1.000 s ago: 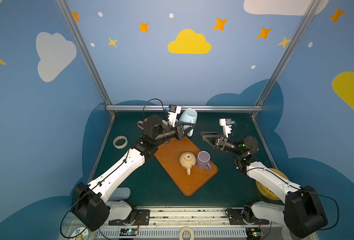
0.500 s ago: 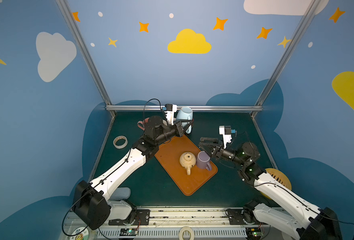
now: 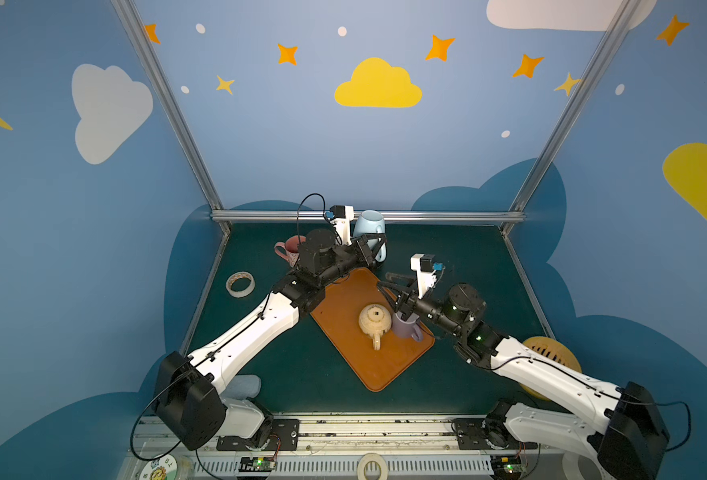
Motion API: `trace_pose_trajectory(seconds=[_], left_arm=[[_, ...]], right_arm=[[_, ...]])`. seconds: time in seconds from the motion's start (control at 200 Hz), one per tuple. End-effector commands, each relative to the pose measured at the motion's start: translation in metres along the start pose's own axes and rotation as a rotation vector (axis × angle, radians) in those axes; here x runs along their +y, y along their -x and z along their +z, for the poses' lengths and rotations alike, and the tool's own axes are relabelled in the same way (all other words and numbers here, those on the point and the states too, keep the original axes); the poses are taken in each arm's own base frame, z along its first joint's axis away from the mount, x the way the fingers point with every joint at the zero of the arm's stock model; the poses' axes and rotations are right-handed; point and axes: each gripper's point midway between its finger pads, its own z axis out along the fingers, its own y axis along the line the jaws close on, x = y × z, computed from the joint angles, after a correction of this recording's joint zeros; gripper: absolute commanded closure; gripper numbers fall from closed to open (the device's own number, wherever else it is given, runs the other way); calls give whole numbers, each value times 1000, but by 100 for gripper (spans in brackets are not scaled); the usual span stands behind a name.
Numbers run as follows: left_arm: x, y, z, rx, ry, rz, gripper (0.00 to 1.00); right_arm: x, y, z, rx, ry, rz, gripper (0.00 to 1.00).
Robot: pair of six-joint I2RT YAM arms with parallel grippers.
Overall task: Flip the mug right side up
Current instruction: 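Raise the light blue mug with the left gripper while the right reaches toward it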
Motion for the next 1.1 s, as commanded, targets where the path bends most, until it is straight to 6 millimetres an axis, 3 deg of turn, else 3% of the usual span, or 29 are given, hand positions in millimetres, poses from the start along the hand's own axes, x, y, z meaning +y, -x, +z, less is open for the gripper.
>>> trace_pose_trajectory(seconds=[0.0, 0.27, 0.566, 0.836, 0.991, 1.091], left_arm=[[-40, 33, -7, -113, -99, 48, 96], [-41, 31, -9, -120, -77, 35, 96], [-44, 25, -9, -111, -76, 19, 96], [-43, 19, -8, -101, -78, -1, 96], [-41, 15, -9, -94, -74, -11, 96], [-37, 12, -9, -85, -66, -17, 96]], right_arm=[[-2, 30, 6, -89, -46, -19, 57], [-14, 41, 17, -122, -112, -36, 59], [-21, 48, 26, -142, -147, -71, 68], [-26, 49, 31, -145, -175, -101, 82], [-26, 50, 29, -143, -181, -122, 100], [-26, 49, 26, -133, -188, -135, 100]])
